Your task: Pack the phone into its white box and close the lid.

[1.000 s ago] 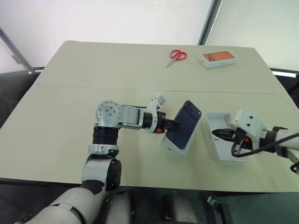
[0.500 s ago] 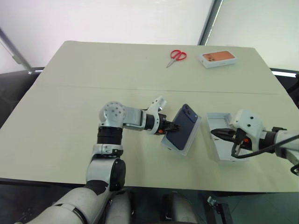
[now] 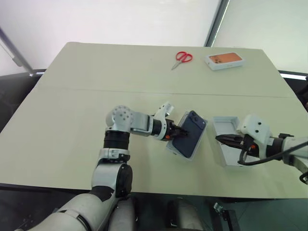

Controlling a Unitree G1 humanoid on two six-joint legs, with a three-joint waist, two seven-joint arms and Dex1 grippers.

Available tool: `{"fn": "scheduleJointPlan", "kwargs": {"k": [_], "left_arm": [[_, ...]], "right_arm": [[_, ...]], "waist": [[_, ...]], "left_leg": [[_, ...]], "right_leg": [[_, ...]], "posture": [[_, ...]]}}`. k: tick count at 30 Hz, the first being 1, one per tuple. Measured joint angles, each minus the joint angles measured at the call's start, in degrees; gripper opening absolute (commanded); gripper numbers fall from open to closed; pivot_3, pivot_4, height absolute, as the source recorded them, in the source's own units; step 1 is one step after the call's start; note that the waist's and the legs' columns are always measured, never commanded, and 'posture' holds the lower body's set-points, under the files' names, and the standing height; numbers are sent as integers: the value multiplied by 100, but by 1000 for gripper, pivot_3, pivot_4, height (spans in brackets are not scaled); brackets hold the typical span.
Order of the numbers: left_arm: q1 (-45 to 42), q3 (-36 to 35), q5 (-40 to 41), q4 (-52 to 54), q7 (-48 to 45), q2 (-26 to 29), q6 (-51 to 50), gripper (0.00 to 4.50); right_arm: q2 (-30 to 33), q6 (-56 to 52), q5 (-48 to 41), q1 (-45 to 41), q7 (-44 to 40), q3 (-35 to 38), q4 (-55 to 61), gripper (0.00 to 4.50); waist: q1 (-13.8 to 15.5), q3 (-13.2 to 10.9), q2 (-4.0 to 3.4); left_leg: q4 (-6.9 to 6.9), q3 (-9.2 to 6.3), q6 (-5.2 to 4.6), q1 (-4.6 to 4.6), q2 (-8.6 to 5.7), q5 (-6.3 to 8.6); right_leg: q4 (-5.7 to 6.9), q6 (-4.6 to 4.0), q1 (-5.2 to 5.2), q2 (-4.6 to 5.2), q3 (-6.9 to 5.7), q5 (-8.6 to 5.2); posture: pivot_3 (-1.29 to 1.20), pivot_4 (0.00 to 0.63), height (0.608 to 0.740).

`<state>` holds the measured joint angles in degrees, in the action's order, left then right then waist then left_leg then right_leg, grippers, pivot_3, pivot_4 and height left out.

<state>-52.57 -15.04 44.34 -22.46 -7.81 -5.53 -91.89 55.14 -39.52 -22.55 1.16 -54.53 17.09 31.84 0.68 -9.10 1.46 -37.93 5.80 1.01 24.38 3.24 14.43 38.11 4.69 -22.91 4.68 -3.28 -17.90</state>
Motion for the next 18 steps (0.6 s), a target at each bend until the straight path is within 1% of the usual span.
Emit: {"fn": "scheduleJointPlan", "kwargs": {"k": [4,7,10,11,13,16,18], "left_arm": [[1,25,17,95,-179,101,-13,3292],[19,154,271,317,-328,430,-14,3292],[71,430,656,690,-478,954,-13,3292],[101,549,852,838,-552,1246,-14,3292],[148,630,1045,1032,-604,1648,-13,3292],[304,762,1112,1410,-699,2127,-13,3292],[366,886,986,1765,-817,2451,70,3292]], "right_arm": [[0,2,-29,-13,34,-2,0,0],[1,6,-32,-34,67,-8,-3,0],[1,23,-34,-138,73,-47,-14,0],[1,39,-38,-185,73,-61,-24,0],[1,50,-42,-217,74,-72,-65,0],[1,57,-59,-311,80,-158,-83,0],[5,67,-42,-361,103,-252,-123,0]], "waist": [[-4,0,0],[-15,0,-1],[-24,1,-2],[-30,1,-2],[-22,2,-3],[-9,1,-2],[-5,1,-2]], "left_leg": [[0,-1,0,0,0,0],[0,-1,1,-2,2,0],[1,-1,2,-4,4,-1],[0,-1,2,-5,5,-1],[0,-2,3,-6,6,-2],[-1,-2,3,-5,5,-2],[-1,-3,3,-5,5,-2]], "right_leg": [[0,0,0,0,0,0],[3,0,0,-1,1,0],[4,0,1,-1,1,0],[4,0,1,-1,2,0],[5,0,3,-1,1,0],[2,0,6,1,1,0],[2,0,7,0,0,0]], "posture": [[0,150,728],[0,150,728],[0,150,728],[0,150,728],[0,150,728],[0,150,728],[0,150,728]]}}
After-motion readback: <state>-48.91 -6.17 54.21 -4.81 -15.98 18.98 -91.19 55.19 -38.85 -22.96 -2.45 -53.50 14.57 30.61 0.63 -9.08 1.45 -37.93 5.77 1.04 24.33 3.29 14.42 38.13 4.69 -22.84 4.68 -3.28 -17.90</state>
